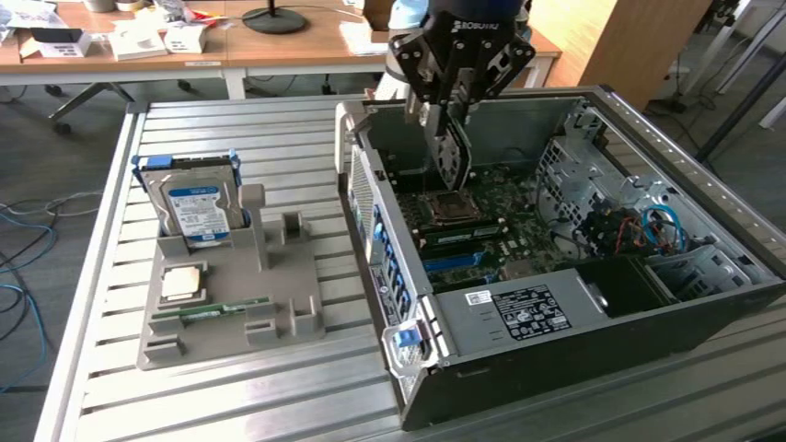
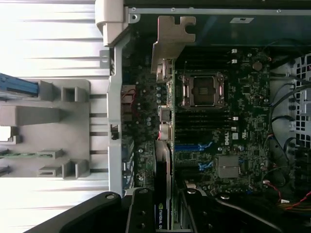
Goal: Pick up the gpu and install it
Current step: 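Pick up the gpu and move the gpu toward the slot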
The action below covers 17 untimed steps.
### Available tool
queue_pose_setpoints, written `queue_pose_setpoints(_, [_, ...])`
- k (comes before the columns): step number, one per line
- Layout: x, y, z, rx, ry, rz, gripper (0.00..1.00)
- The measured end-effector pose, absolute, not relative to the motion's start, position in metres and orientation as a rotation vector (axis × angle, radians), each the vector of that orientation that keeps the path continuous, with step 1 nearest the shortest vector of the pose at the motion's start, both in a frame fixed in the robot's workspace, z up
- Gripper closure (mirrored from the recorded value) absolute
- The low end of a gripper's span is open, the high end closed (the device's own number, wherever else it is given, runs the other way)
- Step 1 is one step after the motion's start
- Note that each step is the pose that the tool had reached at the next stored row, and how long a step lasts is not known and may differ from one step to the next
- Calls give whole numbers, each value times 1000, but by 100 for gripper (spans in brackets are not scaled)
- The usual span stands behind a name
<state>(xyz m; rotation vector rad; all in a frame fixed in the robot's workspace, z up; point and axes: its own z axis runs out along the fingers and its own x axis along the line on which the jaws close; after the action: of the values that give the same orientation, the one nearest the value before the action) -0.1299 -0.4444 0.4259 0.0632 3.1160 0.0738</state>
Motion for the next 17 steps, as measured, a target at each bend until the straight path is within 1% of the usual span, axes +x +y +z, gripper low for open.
queue_pose_setpoints(17, [-90, -444, 426, 63, 3116, 74, 73])
